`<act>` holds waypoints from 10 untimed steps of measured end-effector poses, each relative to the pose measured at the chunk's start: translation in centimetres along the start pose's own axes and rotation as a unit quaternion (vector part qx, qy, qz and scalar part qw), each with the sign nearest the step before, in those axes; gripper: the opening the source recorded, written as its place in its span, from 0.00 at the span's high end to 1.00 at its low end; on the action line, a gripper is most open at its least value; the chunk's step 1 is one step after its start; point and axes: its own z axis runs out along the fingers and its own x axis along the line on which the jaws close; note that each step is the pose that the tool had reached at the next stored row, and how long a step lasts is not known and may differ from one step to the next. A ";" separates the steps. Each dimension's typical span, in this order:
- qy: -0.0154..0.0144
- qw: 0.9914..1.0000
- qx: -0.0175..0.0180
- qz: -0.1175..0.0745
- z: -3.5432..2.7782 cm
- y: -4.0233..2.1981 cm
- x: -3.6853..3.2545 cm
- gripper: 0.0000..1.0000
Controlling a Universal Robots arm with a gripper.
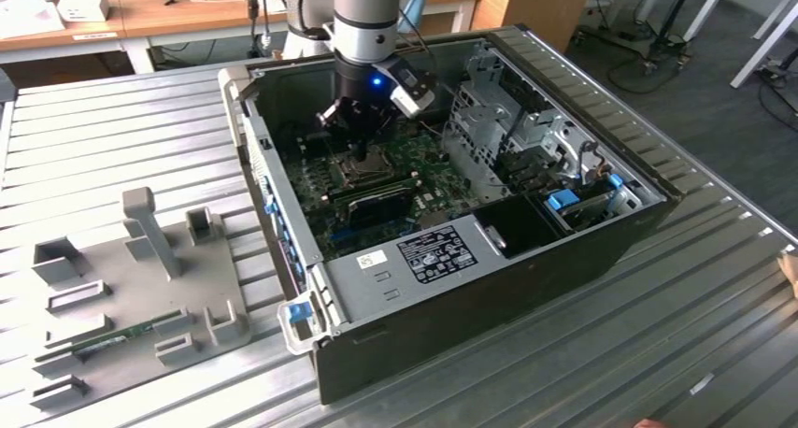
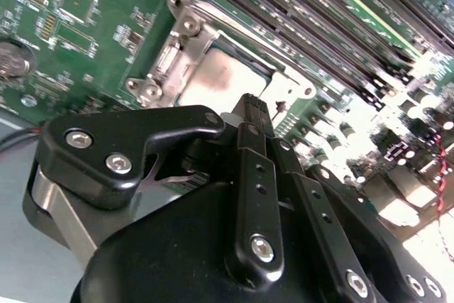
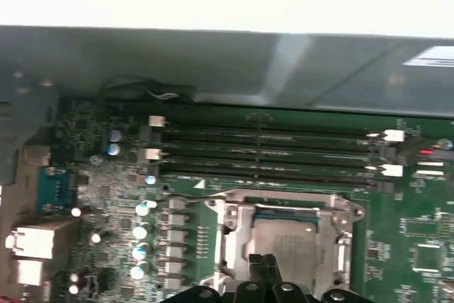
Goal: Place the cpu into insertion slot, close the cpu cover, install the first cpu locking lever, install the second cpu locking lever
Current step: 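Close the cpu cover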
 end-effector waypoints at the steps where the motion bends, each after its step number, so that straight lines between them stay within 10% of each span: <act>1: 0.000 1.000 0.000 0.000 0.00 -0.01 -0.25 0.90; 10: 0.000 1.000 0.000 0.000 -0.03 -0.06 -1.30 0.90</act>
